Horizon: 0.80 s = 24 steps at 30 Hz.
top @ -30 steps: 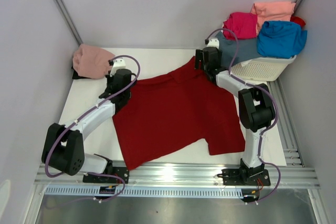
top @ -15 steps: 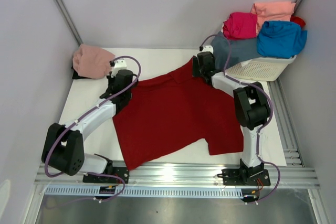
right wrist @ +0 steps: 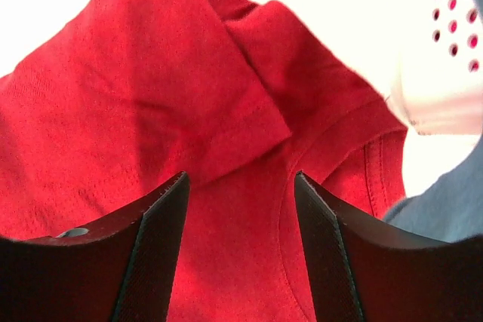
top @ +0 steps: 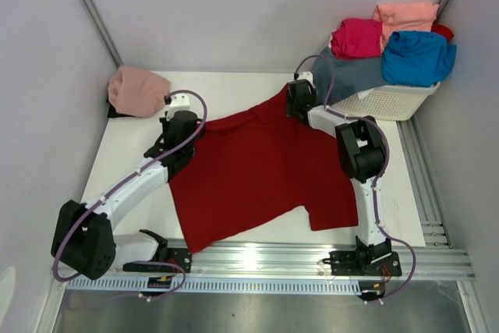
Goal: Fold and stack the t-shirts
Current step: Flatten out the tshirt
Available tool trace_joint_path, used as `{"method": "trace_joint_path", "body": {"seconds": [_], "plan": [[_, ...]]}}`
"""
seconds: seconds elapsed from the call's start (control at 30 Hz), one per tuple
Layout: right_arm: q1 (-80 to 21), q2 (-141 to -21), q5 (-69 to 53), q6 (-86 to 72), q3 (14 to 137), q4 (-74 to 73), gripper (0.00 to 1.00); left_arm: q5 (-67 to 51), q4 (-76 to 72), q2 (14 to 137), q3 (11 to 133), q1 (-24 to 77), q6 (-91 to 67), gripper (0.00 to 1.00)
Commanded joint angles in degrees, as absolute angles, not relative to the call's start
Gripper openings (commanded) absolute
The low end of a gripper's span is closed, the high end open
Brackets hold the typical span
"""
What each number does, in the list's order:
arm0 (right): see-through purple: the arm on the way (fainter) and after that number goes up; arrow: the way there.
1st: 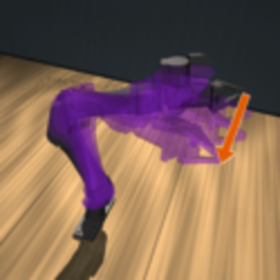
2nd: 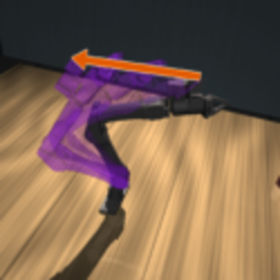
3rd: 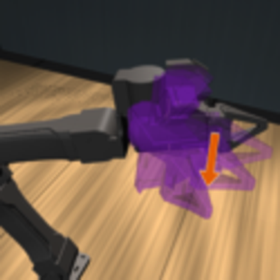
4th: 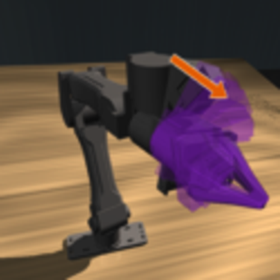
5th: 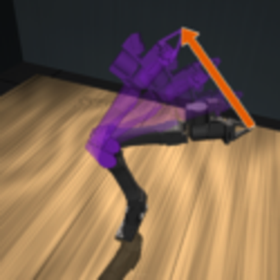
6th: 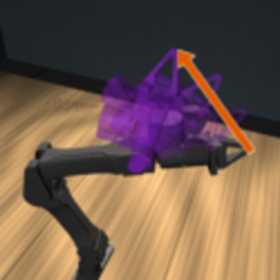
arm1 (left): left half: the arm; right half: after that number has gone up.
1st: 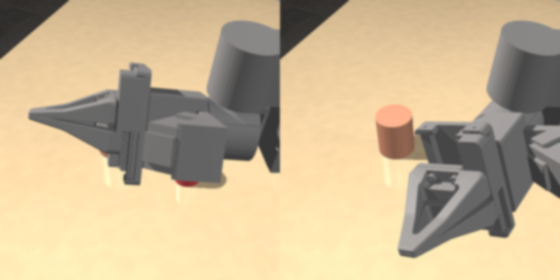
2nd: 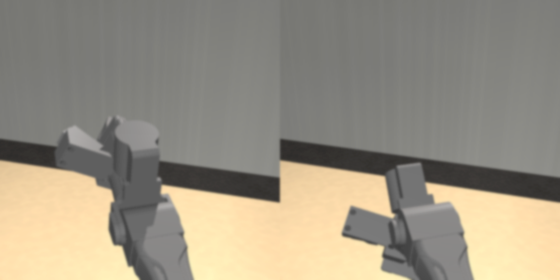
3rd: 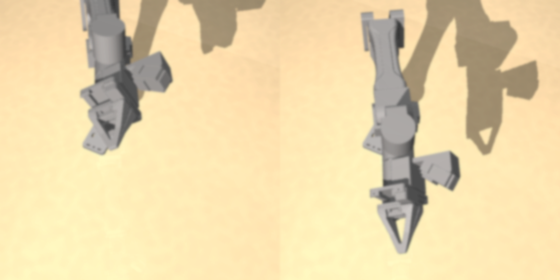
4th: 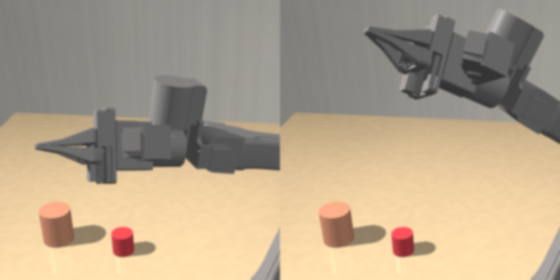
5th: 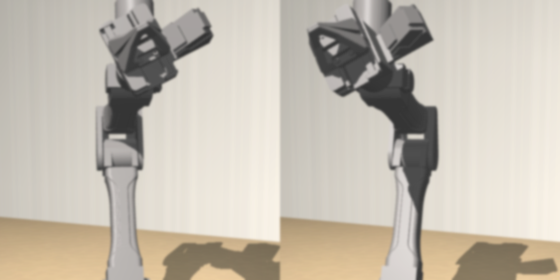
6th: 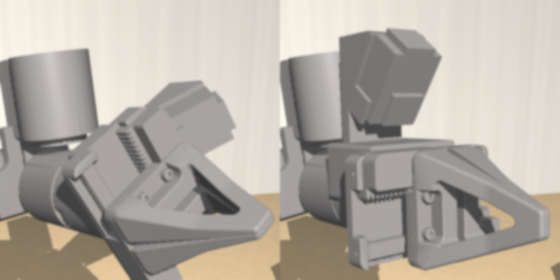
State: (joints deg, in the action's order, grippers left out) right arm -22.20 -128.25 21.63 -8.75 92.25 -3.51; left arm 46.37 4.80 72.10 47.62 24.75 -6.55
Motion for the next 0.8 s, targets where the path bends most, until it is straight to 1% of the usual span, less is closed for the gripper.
{"method": "trace_joint_path", "body": {"seconds": [0.0, 0.53, 0.63, 0.67, 0.7, 0.73, 0.77], "plan": [[-21.5, -129.7, 23.0, -8.1, 96.0, -2.6, 0.61, 44.4, 2.4, 69.0, 46.1, 25.0, -8.2, 0.01], [-20.3, -133.8, 22.0, -8.3, 101.3, -1.6, 0.55, 43.8, 4.1, 69.5, 46.3, 26.0, -7.6, 0.01], [-20.3, -134.5, 21.3, -8.3, 102.5, -1.6, 0.48, 43.8, 4.1, 69.6, 46.3, 26.3, -7.4, 0.01], [-20.3, -134.7, 20.9, -8.3, 102.7, -1.7, 0.44, 43.7, 3.9, 69.8, 46.3, 26.3, -7.2, 0.01], [-20.3, -134.9, 20.7, -8.4, 102.9, -1.8, 0.42, 43.8, 4.0, 70.0, 46.4, 26.4, -7.0, 0.00], [-20.2, -135.1, 20.1, -8.7, 103.4, -2.1, 0.34, 44.0, 4.0, 70.2, 46.6, 26.5, -6.9, 0.01], [-20.3, -135.1, 19.9, -8.7, 103.5, -2.3, 0.34, 44.1, 4.0, 70.3, 46.2, 26.5, -6.9, 0.01]]}}
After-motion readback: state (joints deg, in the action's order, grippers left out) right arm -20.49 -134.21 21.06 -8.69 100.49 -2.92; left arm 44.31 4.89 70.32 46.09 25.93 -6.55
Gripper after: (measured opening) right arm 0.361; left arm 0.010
